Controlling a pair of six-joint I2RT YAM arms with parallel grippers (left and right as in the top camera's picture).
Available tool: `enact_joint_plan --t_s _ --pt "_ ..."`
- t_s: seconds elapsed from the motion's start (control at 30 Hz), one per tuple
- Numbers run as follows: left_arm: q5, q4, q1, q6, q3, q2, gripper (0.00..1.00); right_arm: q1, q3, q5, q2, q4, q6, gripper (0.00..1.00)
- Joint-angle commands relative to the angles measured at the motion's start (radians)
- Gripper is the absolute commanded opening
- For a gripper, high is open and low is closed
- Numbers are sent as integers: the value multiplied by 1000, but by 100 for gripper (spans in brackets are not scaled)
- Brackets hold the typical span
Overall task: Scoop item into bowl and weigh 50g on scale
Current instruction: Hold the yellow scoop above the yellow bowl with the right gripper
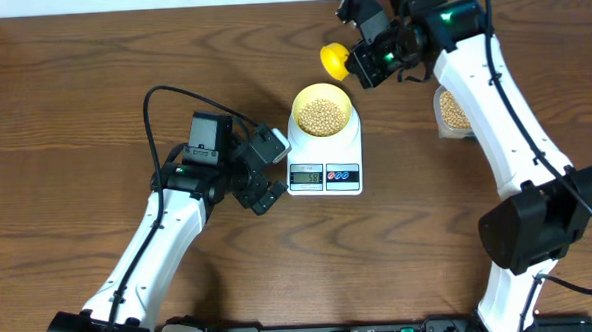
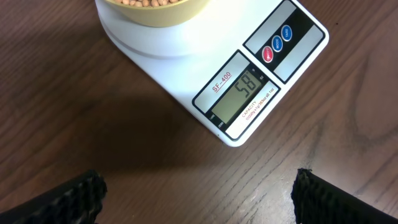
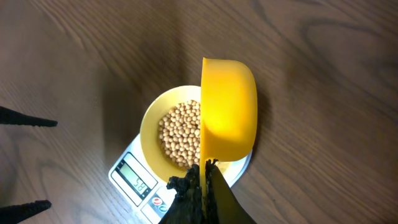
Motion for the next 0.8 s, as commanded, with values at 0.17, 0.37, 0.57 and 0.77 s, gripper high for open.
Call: enact_joint_plan --t_s 0.17,0.37,0.57,0.77 --pt "13 0 5 14 1 -13 98 18 -14 25 16 3 -9 1" --pt "13 0 5 14 1 -13 97 25 -14 25 23 13 -9 1" --pt "13 0 5 14 1 -13 98 25 -14 25 23 22 -9 1" --pt "13 0 5 14 1 -13 98 25 -14 25 23 21 -9 1"
